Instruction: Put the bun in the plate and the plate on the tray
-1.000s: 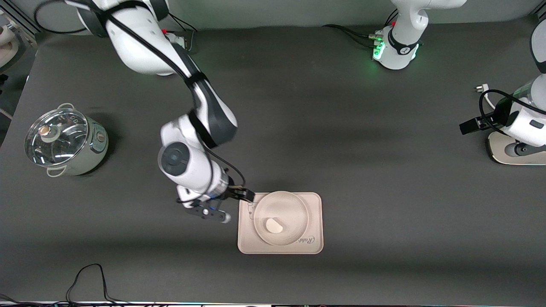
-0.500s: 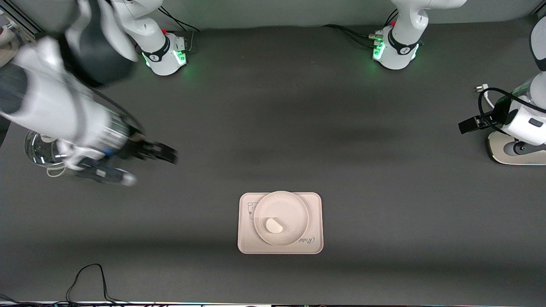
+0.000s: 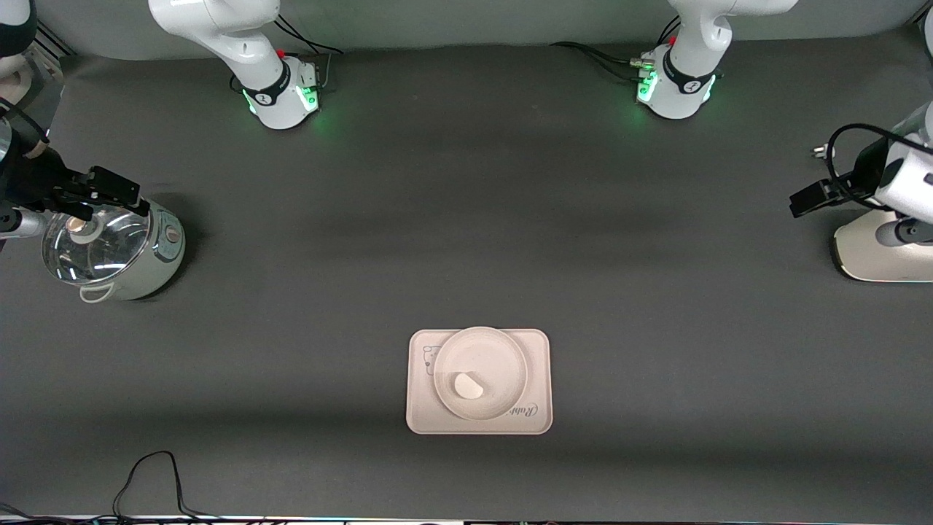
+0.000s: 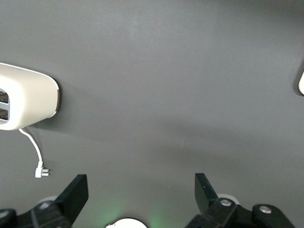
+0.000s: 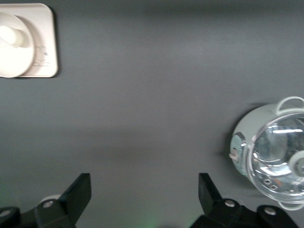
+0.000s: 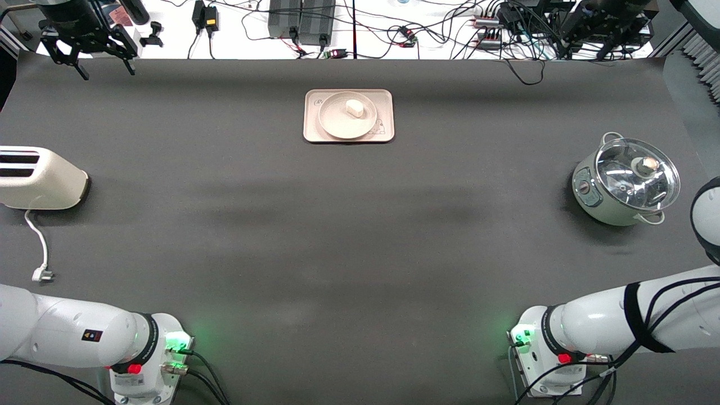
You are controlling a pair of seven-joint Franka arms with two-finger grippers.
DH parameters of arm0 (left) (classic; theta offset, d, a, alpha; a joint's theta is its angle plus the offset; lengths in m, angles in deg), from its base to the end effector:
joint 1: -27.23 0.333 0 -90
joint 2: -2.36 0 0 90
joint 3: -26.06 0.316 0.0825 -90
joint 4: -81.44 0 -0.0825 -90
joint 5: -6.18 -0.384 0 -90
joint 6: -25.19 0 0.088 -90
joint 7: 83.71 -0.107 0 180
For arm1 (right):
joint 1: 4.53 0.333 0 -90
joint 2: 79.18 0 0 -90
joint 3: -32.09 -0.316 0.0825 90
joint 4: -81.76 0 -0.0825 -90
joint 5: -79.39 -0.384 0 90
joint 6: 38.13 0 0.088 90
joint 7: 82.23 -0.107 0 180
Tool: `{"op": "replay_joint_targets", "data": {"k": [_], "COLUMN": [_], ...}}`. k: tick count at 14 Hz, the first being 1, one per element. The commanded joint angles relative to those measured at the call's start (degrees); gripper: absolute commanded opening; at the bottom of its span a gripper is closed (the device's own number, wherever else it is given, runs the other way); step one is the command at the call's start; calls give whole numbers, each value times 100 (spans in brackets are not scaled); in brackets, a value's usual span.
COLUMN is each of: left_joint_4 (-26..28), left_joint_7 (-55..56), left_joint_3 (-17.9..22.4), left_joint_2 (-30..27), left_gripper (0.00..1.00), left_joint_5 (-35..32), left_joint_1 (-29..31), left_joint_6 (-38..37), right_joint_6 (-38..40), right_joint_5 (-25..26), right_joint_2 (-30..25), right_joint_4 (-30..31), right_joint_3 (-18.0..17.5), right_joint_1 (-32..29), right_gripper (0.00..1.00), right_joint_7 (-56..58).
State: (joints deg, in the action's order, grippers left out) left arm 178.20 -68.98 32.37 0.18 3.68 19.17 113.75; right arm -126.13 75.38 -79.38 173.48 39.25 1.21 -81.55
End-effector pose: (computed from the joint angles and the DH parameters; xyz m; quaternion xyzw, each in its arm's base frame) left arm 0.5361 -0.0106 0.5878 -0.9921 -0.1121 0.0492 0.0271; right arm 0.5487 -0.0060 0.6096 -0.9989 0.0063 0.0301 0.0358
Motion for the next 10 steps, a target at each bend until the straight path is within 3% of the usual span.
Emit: {"op": "replay_joint_targets", "data": {"k": [1,3,10], "left_joint_4": [869,1056,863], "left_joint_7": [-76,-67,-120], "left_joint_3": [19,-51,-113], "left_joint_2": [-844,-995,-934], "left_gripper": [100,100,100], "left_joint_5": [48,31,-5], "left_joint_1": [-90,-134,-134], "left_joint_6": [371,425,320], "right_joint_6": [-296,-349,-340], "right_joint_5": [224,303,409], "right_joint_2": [-174,-165,-86], "right_joint_4": [364,373,320], "right_joint_3": [-110,-83,-57], "right_joint_1": [-91,-83,-83], "right_gripper": [100,100,100], "right_joint_7": [90,90,64]}}
